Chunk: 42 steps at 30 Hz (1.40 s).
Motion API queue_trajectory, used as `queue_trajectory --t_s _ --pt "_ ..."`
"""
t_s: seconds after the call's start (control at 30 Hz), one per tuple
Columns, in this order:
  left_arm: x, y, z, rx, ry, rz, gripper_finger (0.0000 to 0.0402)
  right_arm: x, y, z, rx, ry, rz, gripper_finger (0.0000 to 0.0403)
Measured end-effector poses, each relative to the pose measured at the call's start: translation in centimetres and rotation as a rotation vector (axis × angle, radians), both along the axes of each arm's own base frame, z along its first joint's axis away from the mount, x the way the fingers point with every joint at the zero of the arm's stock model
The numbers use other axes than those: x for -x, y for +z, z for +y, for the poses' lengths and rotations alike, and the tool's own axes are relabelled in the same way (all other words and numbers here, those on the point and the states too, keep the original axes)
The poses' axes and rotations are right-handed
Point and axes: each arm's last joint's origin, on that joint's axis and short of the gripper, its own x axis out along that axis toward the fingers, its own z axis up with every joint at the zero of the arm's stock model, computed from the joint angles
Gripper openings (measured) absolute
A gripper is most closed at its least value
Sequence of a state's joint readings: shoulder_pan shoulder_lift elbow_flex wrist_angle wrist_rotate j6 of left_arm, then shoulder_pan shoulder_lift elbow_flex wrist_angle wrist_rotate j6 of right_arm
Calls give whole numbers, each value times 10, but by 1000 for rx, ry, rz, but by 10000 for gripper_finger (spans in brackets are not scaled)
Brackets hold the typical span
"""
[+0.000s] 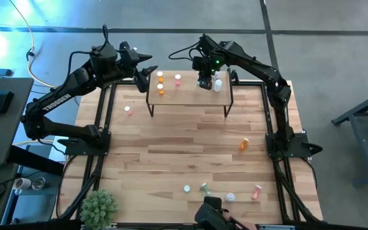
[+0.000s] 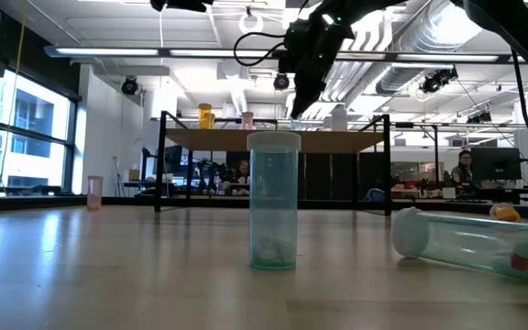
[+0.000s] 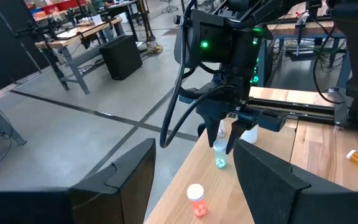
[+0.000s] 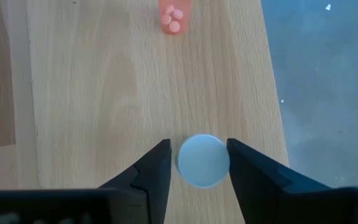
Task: Pick and place medicine bottles onto shelf by color
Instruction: Adjust the pill bottles on the shelf, then put the transparent pill bottle on the shelf aligned with the transparent bill bottle
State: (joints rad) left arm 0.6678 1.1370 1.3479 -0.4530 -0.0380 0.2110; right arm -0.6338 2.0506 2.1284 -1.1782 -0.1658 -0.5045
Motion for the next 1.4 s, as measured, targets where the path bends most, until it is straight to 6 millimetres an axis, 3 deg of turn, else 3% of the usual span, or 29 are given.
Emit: queue_trajectory --t_s 0.37,0.7,1.03,1.4 --pt "0 0 0 1 0 -1 207 1 3 1 0 -6 -6 151" --pt "1 -2 0 16 0 18 207 3 21 2 22 -17 -48 152" --pt "7 -13 -3 76 60 131 207 7 50 5 -45 -200 -142 152" --pt "30 -7 -22 93 49 149 207 0 73 41 -96 -221 -203 152"
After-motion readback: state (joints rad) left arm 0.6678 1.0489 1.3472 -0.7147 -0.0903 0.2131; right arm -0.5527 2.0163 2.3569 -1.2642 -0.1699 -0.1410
